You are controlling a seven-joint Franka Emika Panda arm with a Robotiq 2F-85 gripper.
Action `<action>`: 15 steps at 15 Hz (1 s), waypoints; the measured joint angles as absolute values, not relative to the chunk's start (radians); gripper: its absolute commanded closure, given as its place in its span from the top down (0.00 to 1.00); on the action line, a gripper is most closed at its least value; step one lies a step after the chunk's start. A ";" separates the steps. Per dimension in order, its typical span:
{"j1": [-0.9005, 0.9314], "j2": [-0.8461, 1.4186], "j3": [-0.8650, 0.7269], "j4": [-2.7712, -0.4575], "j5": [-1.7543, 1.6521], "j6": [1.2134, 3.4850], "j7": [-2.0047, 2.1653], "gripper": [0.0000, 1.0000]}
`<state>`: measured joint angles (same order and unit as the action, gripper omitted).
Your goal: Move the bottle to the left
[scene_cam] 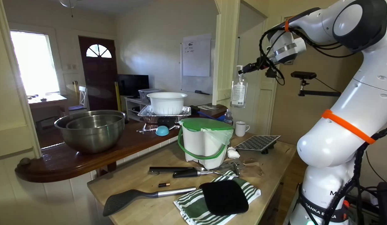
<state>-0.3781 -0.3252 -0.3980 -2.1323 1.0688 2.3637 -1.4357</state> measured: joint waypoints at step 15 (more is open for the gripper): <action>-0.135 -0.567 -0.198 -2.218 1.069 2.263 -1.458 0.09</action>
<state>-0.1349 -0.5673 -0.1985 -2.2184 1.0686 2.2635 -1.4577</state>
